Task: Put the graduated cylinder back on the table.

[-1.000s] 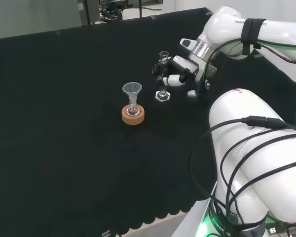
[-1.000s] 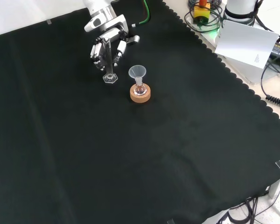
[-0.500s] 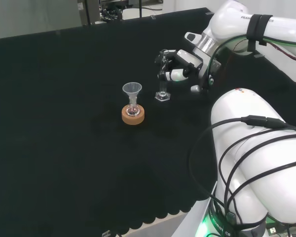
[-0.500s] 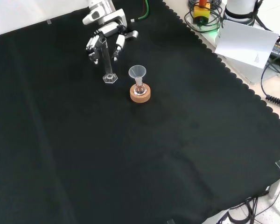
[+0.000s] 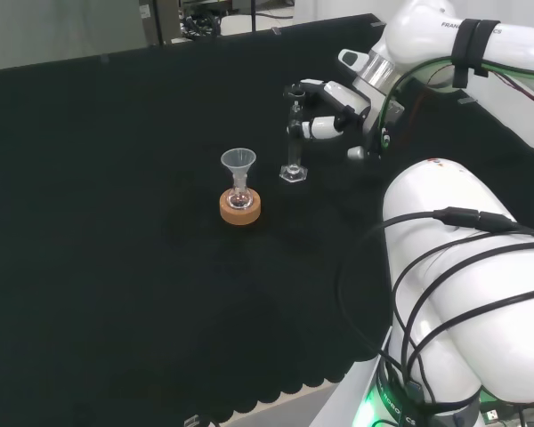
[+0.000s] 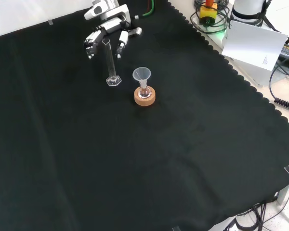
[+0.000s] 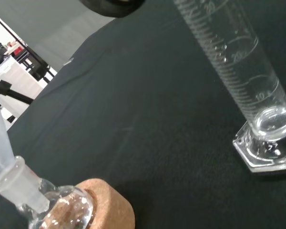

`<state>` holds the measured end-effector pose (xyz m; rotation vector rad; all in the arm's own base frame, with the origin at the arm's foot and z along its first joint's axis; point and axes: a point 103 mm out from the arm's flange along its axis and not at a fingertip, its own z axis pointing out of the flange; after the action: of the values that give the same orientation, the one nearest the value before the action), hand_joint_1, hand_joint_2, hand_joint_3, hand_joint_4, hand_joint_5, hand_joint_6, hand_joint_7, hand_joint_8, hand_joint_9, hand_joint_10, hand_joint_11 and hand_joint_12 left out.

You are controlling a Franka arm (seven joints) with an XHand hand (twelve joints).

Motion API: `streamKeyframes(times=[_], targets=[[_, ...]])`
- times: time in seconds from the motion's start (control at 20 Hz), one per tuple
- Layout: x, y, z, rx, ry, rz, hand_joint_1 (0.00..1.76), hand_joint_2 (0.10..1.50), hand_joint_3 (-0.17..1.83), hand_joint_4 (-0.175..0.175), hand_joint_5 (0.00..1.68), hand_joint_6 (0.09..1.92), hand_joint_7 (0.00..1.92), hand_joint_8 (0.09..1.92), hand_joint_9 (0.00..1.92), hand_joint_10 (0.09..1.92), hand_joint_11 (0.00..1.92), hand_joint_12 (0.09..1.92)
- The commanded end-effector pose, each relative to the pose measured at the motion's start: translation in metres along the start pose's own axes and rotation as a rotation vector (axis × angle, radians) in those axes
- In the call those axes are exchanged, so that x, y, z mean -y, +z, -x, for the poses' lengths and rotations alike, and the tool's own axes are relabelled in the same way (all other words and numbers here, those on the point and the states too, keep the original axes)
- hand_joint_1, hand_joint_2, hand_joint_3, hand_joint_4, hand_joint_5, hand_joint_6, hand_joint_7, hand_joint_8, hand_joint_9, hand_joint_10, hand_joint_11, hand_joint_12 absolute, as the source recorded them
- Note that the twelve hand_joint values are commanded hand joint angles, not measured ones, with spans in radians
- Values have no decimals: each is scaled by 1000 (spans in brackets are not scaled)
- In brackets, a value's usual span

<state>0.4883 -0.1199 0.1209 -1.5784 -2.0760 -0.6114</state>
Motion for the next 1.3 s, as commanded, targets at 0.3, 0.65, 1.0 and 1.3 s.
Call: streamKeyframes(times=[0.3,0.65,1.0,1.3], targets=[[18,-52,-22,66,22,73,784,899,-175,-102,218,87,0,338,404,87,8,1453],[39,-95,-67,166,16,53,774,896,-175,-100,207,87,0,324,402,87,14,1473],[61,-126,-128,282,48,9,794,901,-175,-98,206,87,0,359,409,87,19,1496],[75,-136,-172,339,65,-20,792,915,-175,-97,208,87,0,373,411,87,26,1504]])
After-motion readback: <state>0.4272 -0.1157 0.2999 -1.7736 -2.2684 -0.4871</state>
